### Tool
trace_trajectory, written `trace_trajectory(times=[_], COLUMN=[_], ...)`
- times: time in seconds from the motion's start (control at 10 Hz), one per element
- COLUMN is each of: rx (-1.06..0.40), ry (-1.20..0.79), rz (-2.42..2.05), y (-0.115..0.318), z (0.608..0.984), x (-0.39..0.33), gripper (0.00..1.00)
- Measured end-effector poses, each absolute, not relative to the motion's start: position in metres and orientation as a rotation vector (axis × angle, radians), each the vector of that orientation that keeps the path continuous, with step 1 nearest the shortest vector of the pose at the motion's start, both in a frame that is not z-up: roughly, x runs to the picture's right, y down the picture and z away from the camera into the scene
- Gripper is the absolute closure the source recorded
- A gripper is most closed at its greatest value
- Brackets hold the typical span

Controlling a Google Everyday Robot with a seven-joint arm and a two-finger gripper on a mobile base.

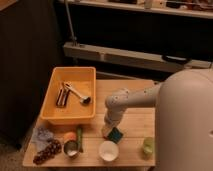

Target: Place sponge in tray

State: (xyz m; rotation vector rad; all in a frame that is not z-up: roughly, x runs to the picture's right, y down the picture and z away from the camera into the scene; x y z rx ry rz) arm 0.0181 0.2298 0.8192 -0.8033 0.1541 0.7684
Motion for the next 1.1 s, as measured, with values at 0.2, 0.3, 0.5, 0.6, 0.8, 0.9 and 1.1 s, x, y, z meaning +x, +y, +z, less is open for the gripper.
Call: trace_trajectory(times=[0.2, 0.3, 0.5, 0.6, 0.8, 0.9, 1.1], rx=[-0.809, -0.812, -0.798, -0.786, -0.761, -0.746, -0.728], ry=[0.169, 0.173, 0.183, 0.172, 0.176, 0.168, 0.143], rz=[0.771, 0.788, 0.875, 0.922, 0.992, 1.031, 1.096], y=[0.230, 0.225, 0.199, 0.174, 0.121, 0.085, 0.026], z=[0.818, 0.815, 0.804, 0.794, 0.779, 0.778, 0.771], x=[0.015, 0.013, 0.031, 0.041, 0.063, 0.070, 0.073], gripper=[0.85, 0.94, 1.00, 1.00, 1.00, 1.00, 1.00])
